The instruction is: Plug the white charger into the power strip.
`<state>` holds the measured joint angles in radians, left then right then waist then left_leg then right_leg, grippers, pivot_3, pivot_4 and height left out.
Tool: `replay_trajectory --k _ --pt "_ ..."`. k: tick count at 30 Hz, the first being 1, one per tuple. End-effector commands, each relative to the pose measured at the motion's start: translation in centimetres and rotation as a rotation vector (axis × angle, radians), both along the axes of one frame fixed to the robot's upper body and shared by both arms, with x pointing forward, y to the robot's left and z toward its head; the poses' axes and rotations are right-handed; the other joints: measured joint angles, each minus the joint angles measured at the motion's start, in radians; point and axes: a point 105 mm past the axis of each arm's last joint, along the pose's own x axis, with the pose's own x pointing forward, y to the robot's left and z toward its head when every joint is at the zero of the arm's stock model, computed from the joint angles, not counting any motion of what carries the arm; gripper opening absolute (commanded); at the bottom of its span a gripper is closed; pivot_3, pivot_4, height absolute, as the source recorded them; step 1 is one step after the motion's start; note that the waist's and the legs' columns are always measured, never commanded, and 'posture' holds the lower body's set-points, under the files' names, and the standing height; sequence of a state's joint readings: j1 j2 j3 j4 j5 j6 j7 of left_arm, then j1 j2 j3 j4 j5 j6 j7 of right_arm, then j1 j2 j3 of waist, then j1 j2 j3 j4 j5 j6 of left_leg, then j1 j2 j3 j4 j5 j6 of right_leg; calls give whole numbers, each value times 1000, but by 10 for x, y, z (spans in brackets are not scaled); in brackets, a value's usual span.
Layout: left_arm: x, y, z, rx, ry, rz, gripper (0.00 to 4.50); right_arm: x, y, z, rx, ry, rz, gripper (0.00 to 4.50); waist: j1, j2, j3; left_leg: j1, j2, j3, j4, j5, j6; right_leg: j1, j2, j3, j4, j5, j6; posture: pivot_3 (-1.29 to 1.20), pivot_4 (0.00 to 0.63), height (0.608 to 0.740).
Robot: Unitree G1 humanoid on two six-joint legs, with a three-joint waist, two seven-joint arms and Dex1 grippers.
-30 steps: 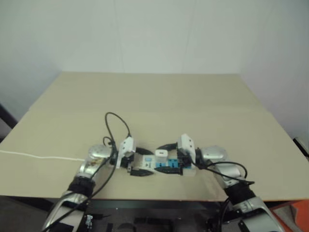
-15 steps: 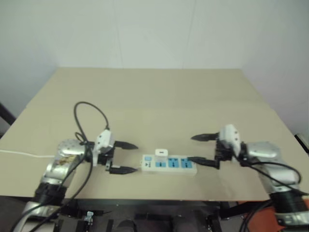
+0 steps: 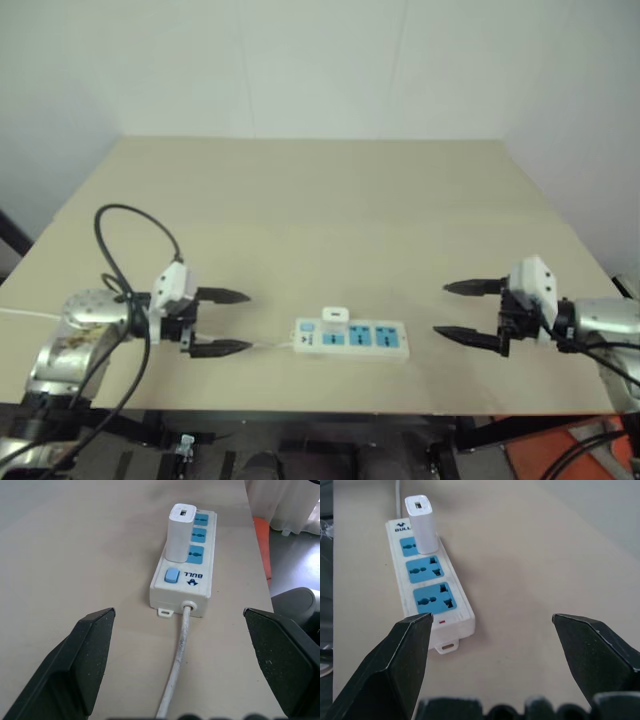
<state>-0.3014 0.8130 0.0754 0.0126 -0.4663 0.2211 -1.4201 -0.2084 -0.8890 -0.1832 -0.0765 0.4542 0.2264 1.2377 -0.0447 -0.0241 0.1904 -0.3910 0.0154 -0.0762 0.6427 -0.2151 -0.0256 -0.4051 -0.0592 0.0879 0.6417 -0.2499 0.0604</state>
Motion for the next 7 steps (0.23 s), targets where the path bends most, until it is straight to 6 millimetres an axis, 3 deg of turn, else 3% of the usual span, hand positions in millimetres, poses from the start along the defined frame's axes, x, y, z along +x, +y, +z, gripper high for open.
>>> replay_trajectory --k 1,7 --pt "-1 2 11 -4 -40 7 4488 -4 -3 12 -10 -32 -1 4500 0 0 0 0 0 0 0 0 0 0 0 0 0 0 0 0 150 740" --pt "2 -1 11 -9 -34 5 4488 -6 -4 16 -12 -29 0 4500 1 0 0 0 0 0 0 0 0 0 0 0 0 0 0 0 150 740"
